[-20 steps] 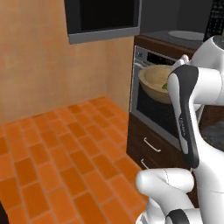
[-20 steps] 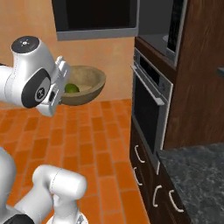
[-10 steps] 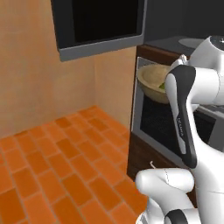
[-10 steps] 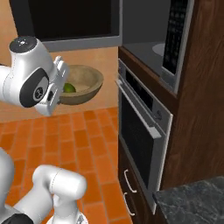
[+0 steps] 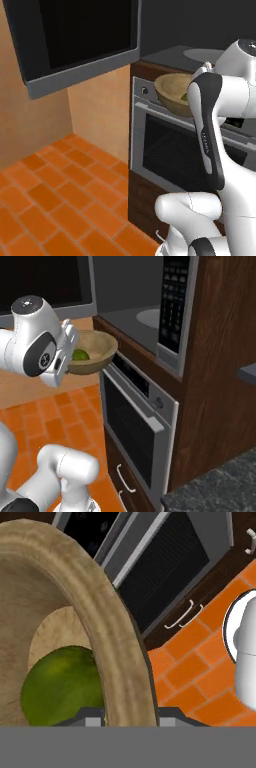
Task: Pick the lime from the sink and place it in the bowl. Then pick the bowl and place it in the microwave. Then close the microwave door and press the start button.
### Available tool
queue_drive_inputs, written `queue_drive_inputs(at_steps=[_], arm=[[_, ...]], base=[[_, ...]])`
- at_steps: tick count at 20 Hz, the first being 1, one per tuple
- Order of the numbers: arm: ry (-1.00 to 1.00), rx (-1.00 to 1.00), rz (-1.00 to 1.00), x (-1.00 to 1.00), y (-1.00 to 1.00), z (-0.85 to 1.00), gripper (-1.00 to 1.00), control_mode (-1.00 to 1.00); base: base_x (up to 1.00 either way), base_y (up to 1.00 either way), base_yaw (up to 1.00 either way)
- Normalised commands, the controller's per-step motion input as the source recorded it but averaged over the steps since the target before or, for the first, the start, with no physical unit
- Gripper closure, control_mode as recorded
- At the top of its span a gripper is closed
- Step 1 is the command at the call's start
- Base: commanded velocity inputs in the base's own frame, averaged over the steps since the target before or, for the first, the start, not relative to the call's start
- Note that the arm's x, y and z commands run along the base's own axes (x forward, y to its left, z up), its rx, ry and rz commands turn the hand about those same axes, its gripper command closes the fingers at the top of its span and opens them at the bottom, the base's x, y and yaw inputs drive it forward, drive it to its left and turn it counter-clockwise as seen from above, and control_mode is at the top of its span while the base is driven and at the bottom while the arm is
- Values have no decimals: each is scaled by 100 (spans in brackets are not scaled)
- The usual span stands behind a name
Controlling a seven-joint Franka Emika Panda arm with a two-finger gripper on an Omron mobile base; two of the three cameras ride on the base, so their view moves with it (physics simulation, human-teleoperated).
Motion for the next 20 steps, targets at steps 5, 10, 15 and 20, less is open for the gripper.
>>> queue_drive_inputs(at_steps=[5,10,15,20], arm=[[0,0,0,0,0,0,100,100],[0,0,0,0,0,0,100,100],[-4,0,0,0,0,12,100,-100],[-25,0,-1,-5,2,54,100,-100]], base=[[1,0,-40],[2,0,-17],[-2,1,-1],[0,0,0]])
